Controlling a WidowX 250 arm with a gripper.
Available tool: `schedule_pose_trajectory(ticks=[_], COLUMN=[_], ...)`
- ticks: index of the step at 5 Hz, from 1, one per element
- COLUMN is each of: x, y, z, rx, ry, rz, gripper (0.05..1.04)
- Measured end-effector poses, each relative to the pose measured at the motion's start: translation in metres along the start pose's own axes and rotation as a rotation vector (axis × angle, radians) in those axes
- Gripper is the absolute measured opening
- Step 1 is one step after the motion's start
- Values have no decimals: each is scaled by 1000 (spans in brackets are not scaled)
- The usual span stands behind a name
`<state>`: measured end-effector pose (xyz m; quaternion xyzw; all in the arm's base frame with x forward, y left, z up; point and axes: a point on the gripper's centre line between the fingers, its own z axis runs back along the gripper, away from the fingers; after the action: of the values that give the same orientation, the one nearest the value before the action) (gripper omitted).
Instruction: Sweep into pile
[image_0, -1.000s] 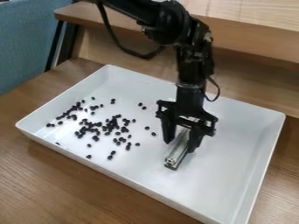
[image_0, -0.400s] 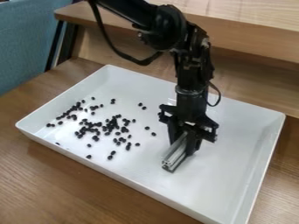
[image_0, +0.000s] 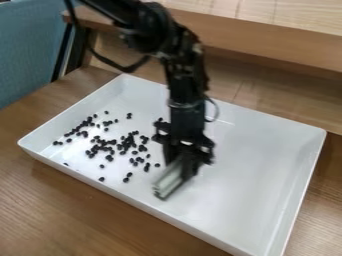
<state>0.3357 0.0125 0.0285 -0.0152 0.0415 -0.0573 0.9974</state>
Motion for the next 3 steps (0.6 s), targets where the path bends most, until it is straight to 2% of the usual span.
schedule_pose_trajectory(ticks=[1,3], x=[-4,-7], y=[23,57], z=[-1,-3], rx=[23,50], ry=[-2,-90], rz=[4,-98], gripper=[396,396])
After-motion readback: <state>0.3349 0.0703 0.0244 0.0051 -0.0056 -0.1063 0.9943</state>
